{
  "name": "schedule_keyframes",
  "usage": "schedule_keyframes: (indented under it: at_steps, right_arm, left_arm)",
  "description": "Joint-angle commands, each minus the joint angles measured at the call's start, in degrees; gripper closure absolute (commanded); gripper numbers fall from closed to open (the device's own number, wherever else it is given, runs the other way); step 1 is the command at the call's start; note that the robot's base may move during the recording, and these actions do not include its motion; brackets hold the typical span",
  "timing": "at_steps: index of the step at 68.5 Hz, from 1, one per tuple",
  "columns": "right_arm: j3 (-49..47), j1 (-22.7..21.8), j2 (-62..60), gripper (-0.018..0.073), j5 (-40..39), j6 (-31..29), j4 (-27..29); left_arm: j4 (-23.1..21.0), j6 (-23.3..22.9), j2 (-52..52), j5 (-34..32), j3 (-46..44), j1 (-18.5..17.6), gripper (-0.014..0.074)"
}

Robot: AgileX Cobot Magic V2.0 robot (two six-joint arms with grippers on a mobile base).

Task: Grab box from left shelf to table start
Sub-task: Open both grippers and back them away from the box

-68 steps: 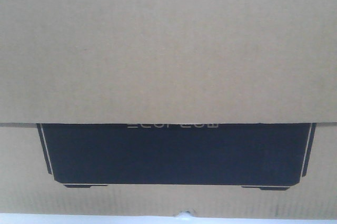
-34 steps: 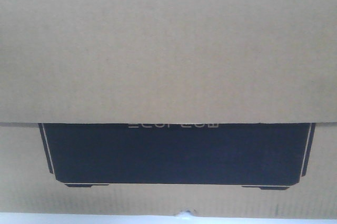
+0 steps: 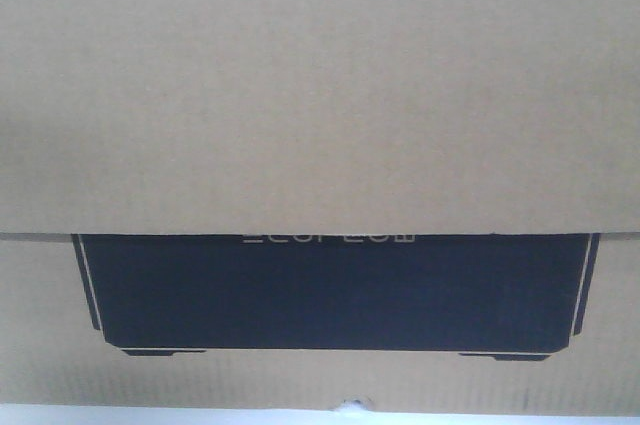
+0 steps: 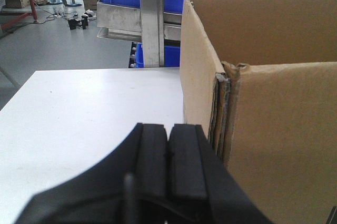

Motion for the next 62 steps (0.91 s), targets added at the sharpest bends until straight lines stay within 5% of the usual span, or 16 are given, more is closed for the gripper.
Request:
schedule_keyframes:
  at_steps: [1, 26, 37, 55, 62]
  right_arm:
    - [-1.4, -0.4, -0.2, 0.0503, -5.7, 0.0, -0.2]
    - [-1.4, -0.4, -0.2, 0.0503, -5.7, 0.0, -0.2]
    - [-1.4, -0.4, -0.2, 0.0503, -5.7, 0.0, -0.2]
    - [-1.4, -0.4, -0.2, 0.0503, -5.7, 0.0, -0.2]
    - [-1.4, -0.4, -0.2, 0.0503, -5.7, 0.0, -0.2]
  left_arm:
    - [0.0, 0.0, -0.5, -5.5, -1.5, -0.4, 0.0688]
    - [0.0, 0.0, -0.5, -5.5, -1.1, -0.4, 0.0688]
    - [-0.4, 0.0, -0.9, -6.7, 1.2, 3.1, 0.0688]
    - [-1.9, 0.0, -0.9, -29.8, 18.3, 5.6, 0.0688]
    - [-3.3, 0.0, -0.9, -24.5, 18.2, 5.6, 0.0688]
